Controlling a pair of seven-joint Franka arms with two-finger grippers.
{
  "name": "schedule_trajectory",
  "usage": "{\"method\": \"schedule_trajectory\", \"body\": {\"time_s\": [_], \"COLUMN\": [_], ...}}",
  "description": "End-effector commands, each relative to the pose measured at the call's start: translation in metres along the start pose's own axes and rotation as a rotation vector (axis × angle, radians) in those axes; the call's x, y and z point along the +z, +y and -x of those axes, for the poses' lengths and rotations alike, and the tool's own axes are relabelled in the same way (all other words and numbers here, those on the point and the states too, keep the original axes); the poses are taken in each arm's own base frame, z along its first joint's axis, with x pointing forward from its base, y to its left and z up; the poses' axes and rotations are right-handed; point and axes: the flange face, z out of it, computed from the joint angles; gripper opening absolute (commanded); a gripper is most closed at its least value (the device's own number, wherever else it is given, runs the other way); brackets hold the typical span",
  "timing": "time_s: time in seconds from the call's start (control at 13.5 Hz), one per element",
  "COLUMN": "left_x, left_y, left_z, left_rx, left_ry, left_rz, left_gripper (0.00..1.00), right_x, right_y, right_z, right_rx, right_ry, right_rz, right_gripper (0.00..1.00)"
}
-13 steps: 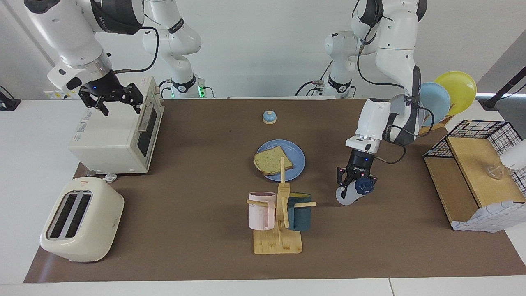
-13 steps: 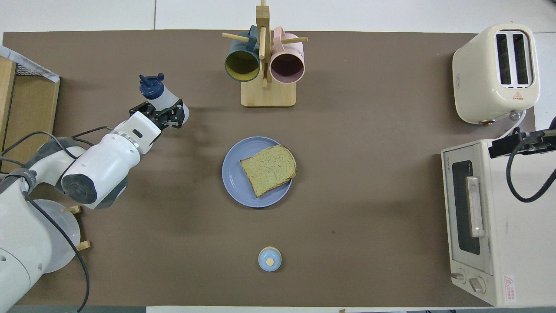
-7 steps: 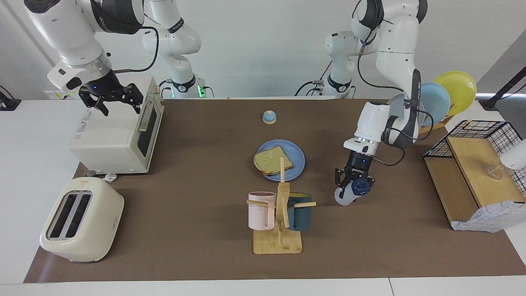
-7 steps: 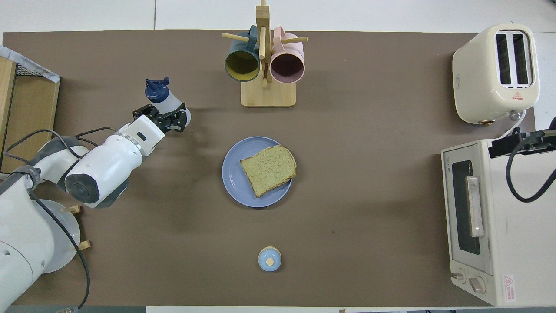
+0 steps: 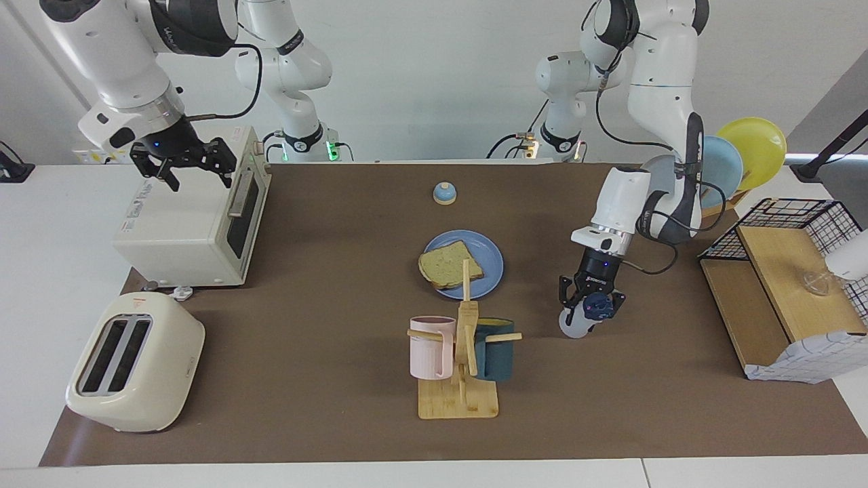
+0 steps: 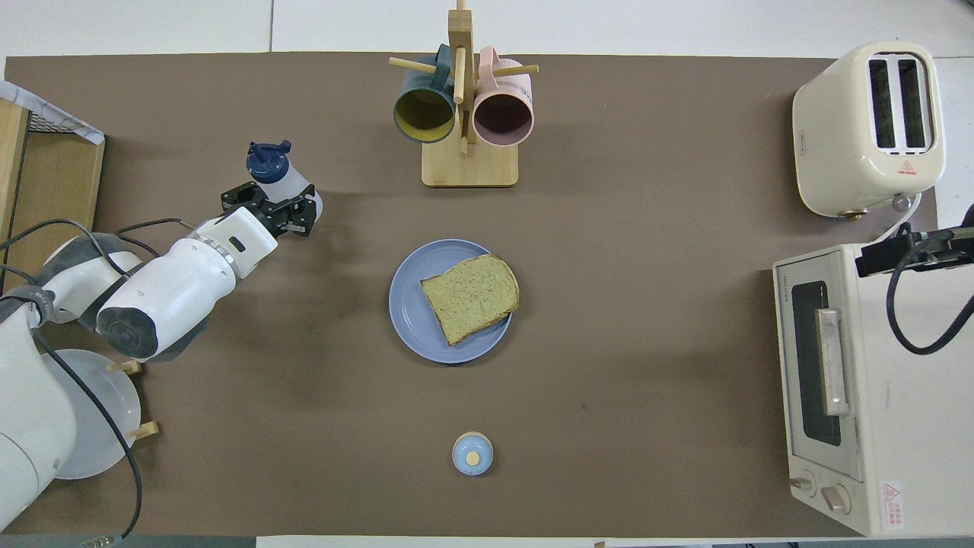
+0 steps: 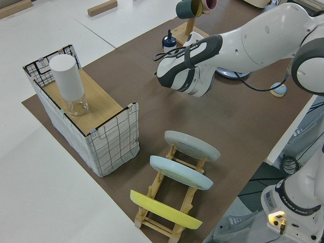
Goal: Put bread on plate and add seasoning
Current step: 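Lower the white bottle upright onto the table with the left gripper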
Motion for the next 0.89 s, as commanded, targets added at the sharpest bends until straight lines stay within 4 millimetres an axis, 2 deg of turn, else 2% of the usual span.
{"method": "schedule_trajectory", "body": {"time_s": [0.0, 0.45, 0.59, 0.74, 0.82], "left_x": [0.008, 0.007, 0.007, 0.006, 0.005], "left_y": [-0.005, -0.005, -0.005, -0.004, -0.011], "left_z": [0.013, 0.019, 0.021, 0.025, 0.027], "left_rx": [0.013, 0.013, 0.008, 0.006, -0.004], "left_ry": [-0.026, -0.037, -0.041, -0.05, -0.049], "left_rz": [0.005, 0.007, 0.006, 0.009, 0.001], "left_gripper": [0.1, 0.68, 0.82, 0.86, 0.93], "right_x": [0.0, 0.0, 0.0, 0.0, 0.0], "right_y": [0.002, 0.002, 0.002, 0.002, 0.002], "right_z": [0.002, 0.002, 0.002, 0.002, 0.002], "right_rx": [0.017, 0.017, 0.017, 0.017, 0.017], "right_ry": [-0.007, -0.007, -0.007, -0.007, -0.007], "right_rz": [-0.004, -0.004, -0.004, -0.004, -0.004], "right_gripper": [1.0, 1.0, 1.0, 1.0, 1.0]}}
